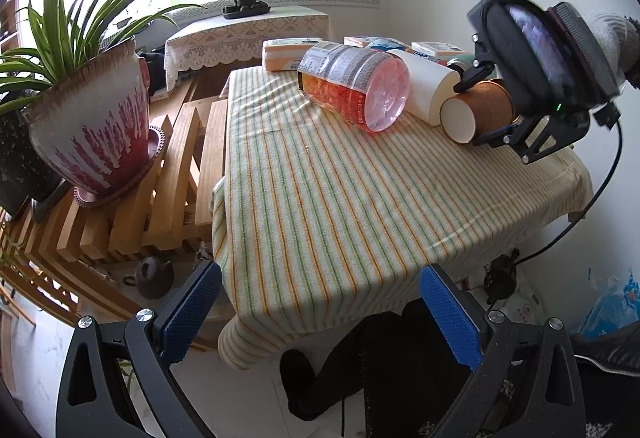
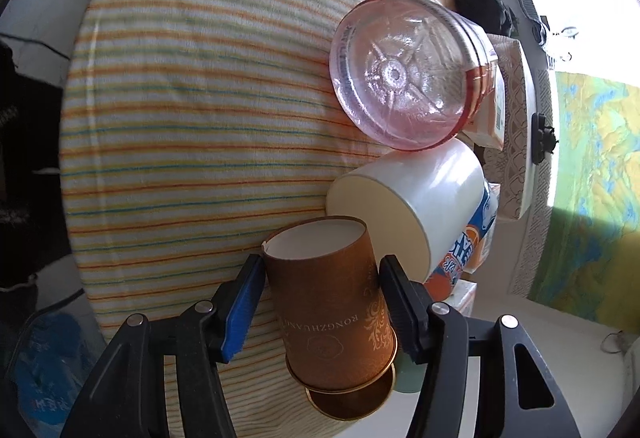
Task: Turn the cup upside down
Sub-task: 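Rotate the held brown cup with the right gripper, rim facing down, then lower the brown cup rim-down onto the table and open the right gripper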
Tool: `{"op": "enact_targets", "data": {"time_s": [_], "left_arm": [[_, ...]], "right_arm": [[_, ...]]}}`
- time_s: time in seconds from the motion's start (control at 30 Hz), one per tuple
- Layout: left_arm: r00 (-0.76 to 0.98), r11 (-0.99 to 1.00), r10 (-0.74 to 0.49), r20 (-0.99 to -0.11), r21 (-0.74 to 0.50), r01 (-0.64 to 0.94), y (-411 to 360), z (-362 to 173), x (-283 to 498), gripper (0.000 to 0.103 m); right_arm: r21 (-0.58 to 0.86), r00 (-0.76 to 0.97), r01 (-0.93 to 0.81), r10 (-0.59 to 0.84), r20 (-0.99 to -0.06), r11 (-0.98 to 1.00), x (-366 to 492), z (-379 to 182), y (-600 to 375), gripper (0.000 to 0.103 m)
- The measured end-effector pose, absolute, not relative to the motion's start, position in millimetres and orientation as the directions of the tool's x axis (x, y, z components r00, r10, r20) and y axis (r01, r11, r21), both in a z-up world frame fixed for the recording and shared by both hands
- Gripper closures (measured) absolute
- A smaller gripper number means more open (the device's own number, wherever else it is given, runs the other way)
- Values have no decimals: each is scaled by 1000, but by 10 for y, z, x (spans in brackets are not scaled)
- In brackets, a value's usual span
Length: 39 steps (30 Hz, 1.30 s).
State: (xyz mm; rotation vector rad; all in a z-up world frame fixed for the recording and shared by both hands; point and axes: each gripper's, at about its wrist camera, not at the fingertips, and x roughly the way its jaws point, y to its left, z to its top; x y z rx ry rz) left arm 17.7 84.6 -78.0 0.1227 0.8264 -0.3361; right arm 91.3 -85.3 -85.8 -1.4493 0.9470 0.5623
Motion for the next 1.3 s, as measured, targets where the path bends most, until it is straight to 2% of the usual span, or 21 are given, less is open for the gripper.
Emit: {"op": "enact_targets", "data": {"time_s": [0.23,0.67,1.0,1.3], "left_arm": [[634,941,-253,-731,-34,336,834,-759,193,2],[655,935,-268,-706,-26,354,561,-698,262,2],[690,927,-304,-657,-37,373,234,-623,296,2],[694,925,-341,-634,-93,369,181,-581,260,2]], "right_arm": [[-483,498,-808,-48,-866,336,1012,-428,-972,48],[-376,545,-693,106,-832,615,884,-229,-1321,48],[-139,685,-490,281,-672,861,740,-31,-1642,48],[92,781,-362,356,-514,928,612,-60,-1901,48]]}}
